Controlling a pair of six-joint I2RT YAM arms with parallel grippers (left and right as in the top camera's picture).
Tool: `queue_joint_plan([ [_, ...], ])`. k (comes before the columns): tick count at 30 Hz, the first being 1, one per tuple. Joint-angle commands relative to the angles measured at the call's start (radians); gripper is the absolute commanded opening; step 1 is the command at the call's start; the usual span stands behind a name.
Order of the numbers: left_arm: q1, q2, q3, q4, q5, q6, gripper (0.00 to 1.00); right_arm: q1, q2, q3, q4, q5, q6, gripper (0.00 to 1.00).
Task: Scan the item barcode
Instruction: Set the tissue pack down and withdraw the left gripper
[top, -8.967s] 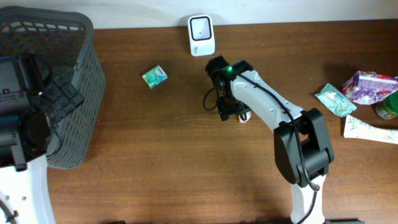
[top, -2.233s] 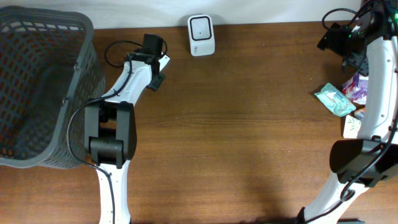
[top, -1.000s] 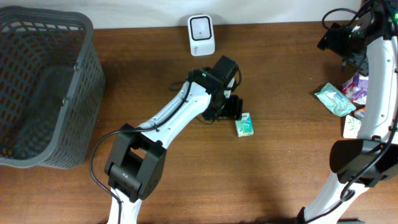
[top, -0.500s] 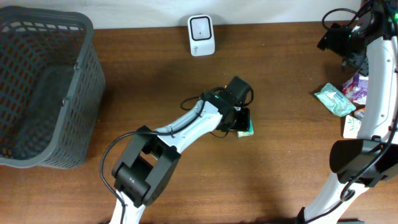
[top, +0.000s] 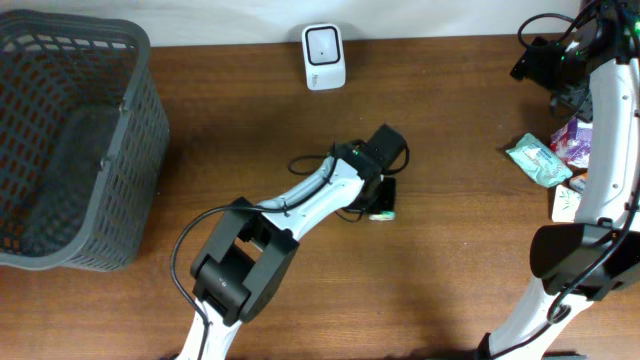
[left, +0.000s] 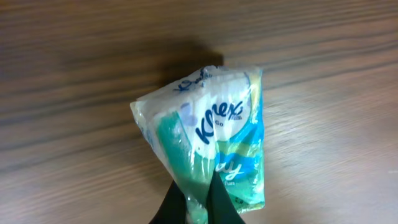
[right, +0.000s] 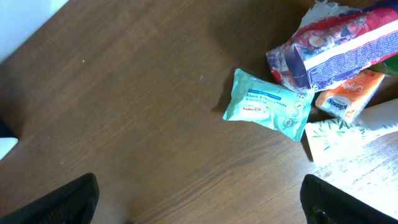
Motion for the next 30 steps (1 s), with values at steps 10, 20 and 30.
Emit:
queue_joint_plan([
  [10,0.04,0.015,0.182,-0.446,-1.104,0.138,0.05,0.004,-0.004,0.0,0.0,0.016,-0.003,0.99],
  [20,-0.034,0.196,0.182,-0.48,-0.748,0.138,0.2,0.004,-0.004,0.0,0.0,0.016,-0.002,0.99],
  [30,-0.074,0.196,0.609,-0.706,-0.502,0.158,0.0,0.004,-0.004,0.0,0.0,0.016,-0.003,0.99],
])
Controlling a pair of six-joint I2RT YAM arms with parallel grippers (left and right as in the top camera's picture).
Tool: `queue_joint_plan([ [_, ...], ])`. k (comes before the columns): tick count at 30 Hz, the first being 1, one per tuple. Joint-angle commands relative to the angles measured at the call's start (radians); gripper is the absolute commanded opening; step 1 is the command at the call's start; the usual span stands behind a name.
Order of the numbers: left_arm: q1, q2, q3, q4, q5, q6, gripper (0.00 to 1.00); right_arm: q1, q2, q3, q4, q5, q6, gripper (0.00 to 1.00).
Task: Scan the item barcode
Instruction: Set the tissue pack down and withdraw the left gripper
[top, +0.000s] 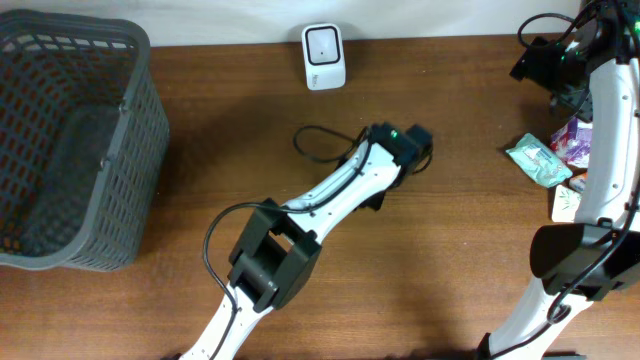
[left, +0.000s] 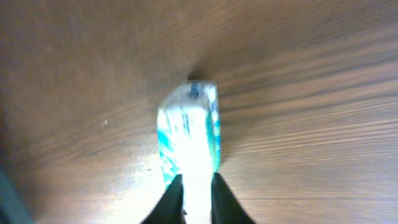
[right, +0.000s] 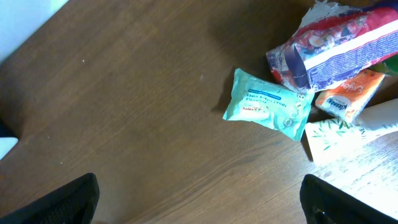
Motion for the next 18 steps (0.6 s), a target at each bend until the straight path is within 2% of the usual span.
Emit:
queue_joint_plan([
  [1,0.007,-0.002,0.15,-0.048,-0.008,0.04,0.0,0.004,-0.004,0.0,0.0,0.016,-0.003,0.99],
  [3,0.038,-0.002,0.159,-0.081,-0.109,0.04,0.0,0.004,-0.004,0.0,0.0,0.016,-0.003,0.99],
  [8,0.158,-0.002,0.159,-0.135,-0.093,0.011,0.0,0.004,-0.004,0.0,0.0,0.016,-0.003,0.99],
  [13,0.272,0.017,0.15,-0.13,0.399,0.131,0.0,0.004,-0.004,0.0,0.0,0.017,-0.003,0.99],
  [16,0.244,0.065,0.135,-0.126,0.462,0.129,0.0,0.004,-0.004,0.0,0.0,0.017,-0.003,0.99],
  [18,0.225,0.088,0.125,-0.124,0.449,0.129,0.0,0.004,-0.004,0.0,0.0,0.016,-0.003,0.99],
])
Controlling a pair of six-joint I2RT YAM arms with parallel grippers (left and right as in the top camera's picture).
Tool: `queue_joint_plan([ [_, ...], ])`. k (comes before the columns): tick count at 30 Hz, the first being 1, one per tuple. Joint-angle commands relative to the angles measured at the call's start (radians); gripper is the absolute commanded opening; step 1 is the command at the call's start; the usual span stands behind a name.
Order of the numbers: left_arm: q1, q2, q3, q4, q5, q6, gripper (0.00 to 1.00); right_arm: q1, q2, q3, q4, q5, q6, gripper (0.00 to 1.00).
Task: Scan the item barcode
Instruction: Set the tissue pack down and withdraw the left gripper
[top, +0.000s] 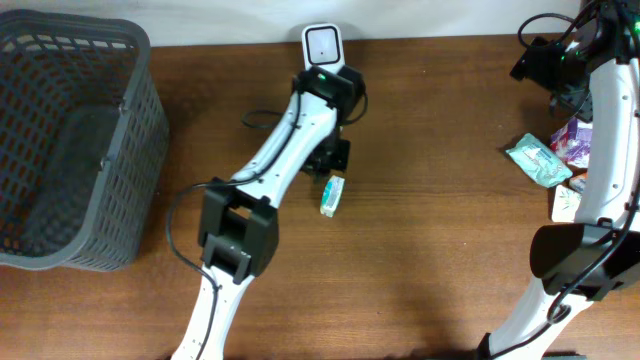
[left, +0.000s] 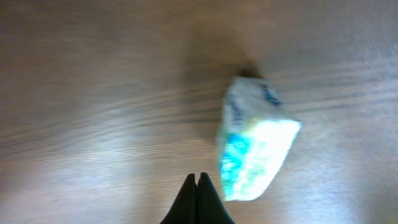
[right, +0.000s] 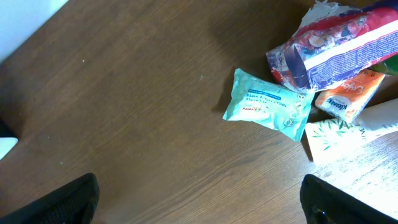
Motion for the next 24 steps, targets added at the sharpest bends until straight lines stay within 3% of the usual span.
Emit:
queue_joint_plan([
  [1,-0.04,0.066,-0.019,0.006,0.07,0.023,0.0,0.004,-0.004,0.0,0.0,0.017,-0.003,0.99],
  [8,-0.071,0.09,-0.019,0.006,0.23,0.027,0.0,0.004,-0.004,0.0,0.0,0.017,-0.003,0.99],
  [12,-0.097,0.089,0.086,-0.002,0.486,0.143,0.0,0.004,-0.004,0.0,0.0,0.017,-0.003,0.99],
  [14,-0.095,0.087,0.188,-0.04,0.432,0.155,0.0,0.004,-0.004,0.0,0.0,0.017,-0.003,0.99],
  [17,-0.056,0.08,0.348,-0.128,0.108,0.153,0.0,0.004,-0.004,0.0,0.0,0.017,-0.003,0.99],
  [19,-0.024,0.068,0.35,-0.128,-0.013,0.104,0.11,0.004,-0.004,0.0,0.0,0.017,-0.003,0.99],
  [20,-0.001,0.068,0.349,-0.128,-0.07,0.105,0.37,0.004,-0.004,0.0,0.0,0.017,-0.003,0.99],
  [22,0.065,0.069,0.338,-0.128,-0.121,0.105,0.99,0.004,-0.004,0.0,0.0,0.017,-0.003,0.99],
  [24,0.112,0.069,0.326,-0.127,-0.162,0.105,0.99,0.004,-0.004,0.0,0.0,0.017,-0.003,0.99],
])
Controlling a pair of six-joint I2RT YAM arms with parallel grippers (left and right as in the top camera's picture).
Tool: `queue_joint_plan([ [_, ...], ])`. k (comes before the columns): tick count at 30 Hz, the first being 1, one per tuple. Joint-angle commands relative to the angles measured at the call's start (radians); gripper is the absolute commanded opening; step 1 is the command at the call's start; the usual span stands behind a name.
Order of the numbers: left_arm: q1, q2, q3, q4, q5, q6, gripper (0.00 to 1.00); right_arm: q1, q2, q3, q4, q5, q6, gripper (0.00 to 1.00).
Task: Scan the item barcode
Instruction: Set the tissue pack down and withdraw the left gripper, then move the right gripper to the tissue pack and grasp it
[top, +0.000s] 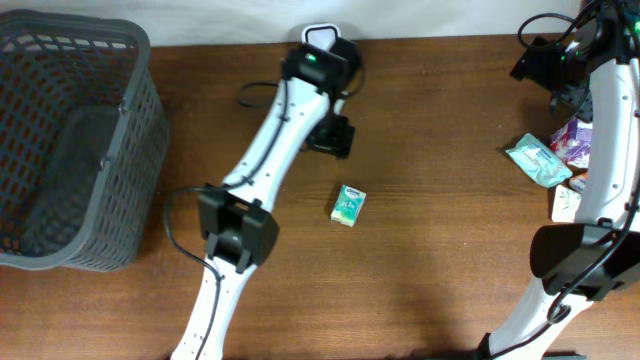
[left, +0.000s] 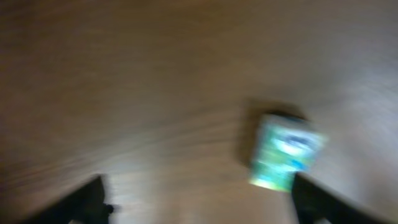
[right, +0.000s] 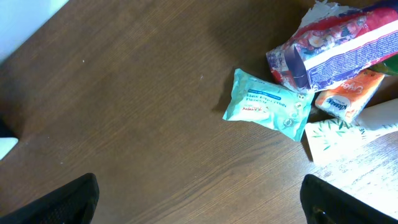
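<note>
A small teal-and-white Kleenex tissue pack (top: 348, 205) lies flat on the brown table, touched by nothing. The blurred left wrist view shows the pack (left: 286, 152) below and to the right of my left gripper (left: 199, 208), whose fingers stand wide apart and empty. From overhead my left gripper (top: 333, 136) hangs a little above the pack, just below the white scanner (top: 322, 34), which the left wrist partly covers. Far right at the back, my right gripper (top: 545, 65) is open over bare wood (right: 199, 199).
A dark grey mesh basket (top: 70, 150) fills the left side. At the right edge lie a teal wipes pack (right: 267, 102), a red snack bag (right: 336, 46), an orange pack (right: 348, 96) and a white item (right: 345, 134).
My left gripper was shut with nothing in it and is now wide open, a little nearer the scanner. The tissue pack has shifted slightly right and lies flat. The right arm has not moved.
My left gripper was shut on the tissue pack at mid table. It then held the pack edge-on further back. Later the fingers were shut together with the pack loose beside them near the scanner. Now the pack rests on the table and the gripper is open.
</note>
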Motion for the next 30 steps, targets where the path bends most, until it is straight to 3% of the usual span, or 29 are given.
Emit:
queue_joint_plan([
  [1,0.092,-0.014,-0.021,-0.001,-0.145,-0.01,0.99,0.004,-0.004,0.0,0.0,0.017,-0.003,0.99],
  [9,0.216,-0.014,-0.123,0.034,-0.155,-0.009,0.99,0.004,-0.004,0.0,0.014,-0.014,0.021,0.99],
  [11,0.223,-0.014,-0.124,0.027,-0.155,-0.009,0.99,0.004,-0.004,0.0,0.014,-0.091,0.02,0.99],
  [14,0.224,-0.014,-0.124,0.054,-0.155,-0.01,0.99,0.029,-0.002,-0.025,-0.1,-0.371,-0.05,0.99],
  [18,0.224,-0.014,-0.13,0.091,-0.155,-0.01,0.99,0.186,-0.002,-0.252,-0.141,-0.355,-0.056,0.99],
  [20,0.238,-0.014,-0.13,0.094,-0.155,-0.024,0.99,0.289,-0.002,-0.447,-0.049,-0.364,-0.055,0.99],
  [23,0.272,-0.014,-0.13,0.093,-0.154,-0.059,0.99,0.378,-0.002,-0.592,0.069,-0.519,-0.056,0.98],
  [24,0.28,-0.014,-0.13,0.094,-0.154,-0.059,0.99,0.401,-0.002,-0.618,0.109,-0.55,-0.056,0.88],
  [25,0.286,-0.014,-0.13,0.095,-0.154,-0.059,0.99,0.418,-0.002,-0.632,0.139,-0.554,-0.056,0.72],
  [28,0.3,-0.014,-0.13,0.097,-0.155,-0.059,0.99,0.472,-0.002,-0.702,0.225,-0.568,-0.055,0.42],
  [29,0.308,-0.014,-0.13,0.098,-0.155,-0.059,0.99,0.486,-0.002,-0.732,0.251,-0.569,-0.045,0.33],
  [30,0.314,-0.014,-0.13,0.1,-0.155,-0.059,0.99,0.496,-0.002,-0.767,0.286,-0.579,-0.043,0.33],
])
